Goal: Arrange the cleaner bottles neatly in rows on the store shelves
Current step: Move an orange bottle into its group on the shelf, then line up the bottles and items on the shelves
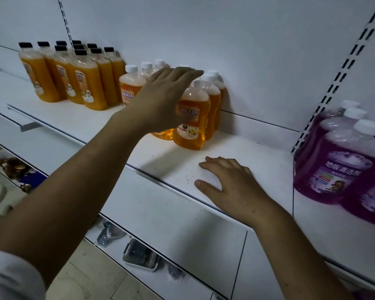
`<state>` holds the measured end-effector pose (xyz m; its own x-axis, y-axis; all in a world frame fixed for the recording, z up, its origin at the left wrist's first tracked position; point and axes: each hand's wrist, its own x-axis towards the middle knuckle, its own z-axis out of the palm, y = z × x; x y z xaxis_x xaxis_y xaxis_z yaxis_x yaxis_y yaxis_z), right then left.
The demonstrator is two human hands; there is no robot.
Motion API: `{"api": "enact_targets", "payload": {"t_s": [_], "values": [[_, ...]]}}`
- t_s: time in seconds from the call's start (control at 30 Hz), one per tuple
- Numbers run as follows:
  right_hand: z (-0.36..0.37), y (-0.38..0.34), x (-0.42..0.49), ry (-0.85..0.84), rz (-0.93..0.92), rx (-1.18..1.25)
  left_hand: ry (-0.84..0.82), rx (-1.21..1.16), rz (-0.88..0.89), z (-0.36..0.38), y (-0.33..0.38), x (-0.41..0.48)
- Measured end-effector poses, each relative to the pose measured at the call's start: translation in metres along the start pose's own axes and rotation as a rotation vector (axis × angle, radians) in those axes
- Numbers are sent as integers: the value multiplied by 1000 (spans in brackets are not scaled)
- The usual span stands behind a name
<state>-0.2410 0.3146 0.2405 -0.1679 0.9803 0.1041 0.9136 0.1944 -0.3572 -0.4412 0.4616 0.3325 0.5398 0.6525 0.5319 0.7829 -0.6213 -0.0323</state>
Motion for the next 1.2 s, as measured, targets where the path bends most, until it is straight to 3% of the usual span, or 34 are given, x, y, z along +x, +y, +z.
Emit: {"api": "enact_targets", "payload": {"t_s": [0.3,0.53,0.87,1.0,1.2], "values": [[-4,-4,-3,42,2,57,127,-152,20,-18,22,-68],[-18,4,-53,141,63,-5,4,-362,153,4,77,-139],[-32,34,-277,430,435,-8,-103,-604,305,24,202,-160],[-35,59,-369,456,552,20,-102,-749,352,15,279,-180],[-41,101,-487,465,677,63,-228,-756,370,24,393,-218]]}}
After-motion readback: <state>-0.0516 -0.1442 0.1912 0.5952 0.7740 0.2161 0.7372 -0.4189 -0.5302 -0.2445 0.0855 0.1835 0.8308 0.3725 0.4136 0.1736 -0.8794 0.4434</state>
